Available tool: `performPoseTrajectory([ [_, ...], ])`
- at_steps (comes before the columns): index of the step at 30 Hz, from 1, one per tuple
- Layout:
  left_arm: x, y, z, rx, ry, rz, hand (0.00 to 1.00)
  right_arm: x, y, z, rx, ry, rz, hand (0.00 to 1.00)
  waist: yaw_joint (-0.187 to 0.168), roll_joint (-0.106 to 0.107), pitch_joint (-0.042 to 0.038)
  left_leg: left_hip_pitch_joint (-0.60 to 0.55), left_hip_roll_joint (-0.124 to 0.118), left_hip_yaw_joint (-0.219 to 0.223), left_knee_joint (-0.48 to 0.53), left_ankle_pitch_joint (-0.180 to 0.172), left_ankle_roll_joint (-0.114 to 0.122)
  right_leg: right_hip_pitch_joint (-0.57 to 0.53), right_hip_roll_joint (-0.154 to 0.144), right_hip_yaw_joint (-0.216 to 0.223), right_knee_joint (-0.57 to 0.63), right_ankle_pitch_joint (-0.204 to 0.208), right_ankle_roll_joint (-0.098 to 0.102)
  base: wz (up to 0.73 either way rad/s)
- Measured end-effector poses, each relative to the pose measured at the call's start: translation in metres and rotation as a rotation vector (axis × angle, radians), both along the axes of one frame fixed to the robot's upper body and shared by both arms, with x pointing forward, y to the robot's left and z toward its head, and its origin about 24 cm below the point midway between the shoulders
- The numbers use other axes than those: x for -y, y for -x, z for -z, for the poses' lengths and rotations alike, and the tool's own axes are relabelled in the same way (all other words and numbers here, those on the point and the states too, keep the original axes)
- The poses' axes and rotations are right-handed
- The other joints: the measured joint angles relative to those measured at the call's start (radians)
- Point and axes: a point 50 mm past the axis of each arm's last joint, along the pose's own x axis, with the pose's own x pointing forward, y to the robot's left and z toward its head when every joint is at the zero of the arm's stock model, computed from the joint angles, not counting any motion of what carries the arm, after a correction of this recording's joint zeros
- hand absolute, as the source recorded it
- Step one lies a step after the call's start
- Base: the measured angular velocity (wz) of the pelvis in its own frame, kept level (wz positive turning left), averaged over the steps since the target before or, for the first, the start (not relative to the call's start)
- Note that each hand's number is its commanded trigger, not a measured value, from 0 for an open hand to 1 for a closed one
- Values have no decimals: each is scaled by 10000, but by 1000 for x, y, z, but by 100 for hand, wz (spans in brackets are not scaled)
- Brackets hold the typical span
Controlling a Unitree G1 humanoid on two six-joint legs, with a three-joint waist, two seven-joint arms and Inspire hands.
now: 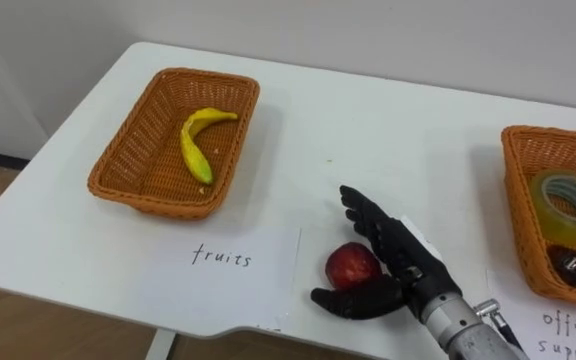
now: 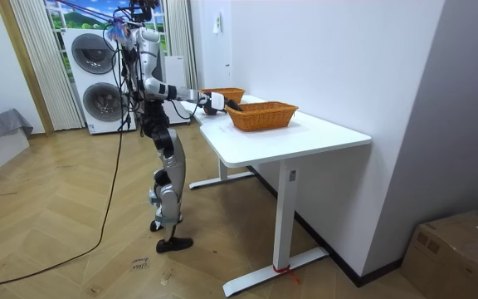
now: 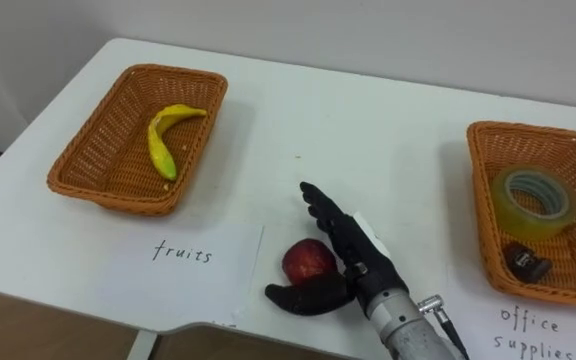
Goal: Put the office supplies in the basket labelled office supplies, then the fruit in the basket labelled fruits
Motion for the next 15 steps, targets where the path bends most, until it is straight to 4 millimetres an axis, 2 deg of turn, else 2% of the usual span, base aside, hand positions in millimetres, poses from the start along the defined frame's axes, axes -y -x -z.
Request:
performPoseTrajectory([
  [9,3,-6,-2,451,-3,145,0,-1,3,12,277,-115,729,0,-178,14,1,8,10,54,8,0,1,1,1,23,-7,0,1,0],
  [10,3,-7,-2,532,-4,157,0,-1,3,12,294,-123,769,19,-178,19,-1,10,10,59,9,0,1,0,1,30,-6,2,1,0],
  [11,3,-7,-2,557,-7,162,0,-1,4,13,293,-126,778,70,-182,19,-1,11,10,59,10,0,1,0,1,34,-7,2,1,0],
  [12,3,-7,-2,587,-11,165,0,-1,5,14,285,-107,775,100,-188,28,2,9,11,58,11,-1,1,-2,1,35,-6,3,1,0],
  [15,3,-7,-2,595,0,166,0,0,6,15,355,-115,781,100,-190,60,-1,7,10,58,11,-2,2,-6,1,36,-5,4,1,0],
])
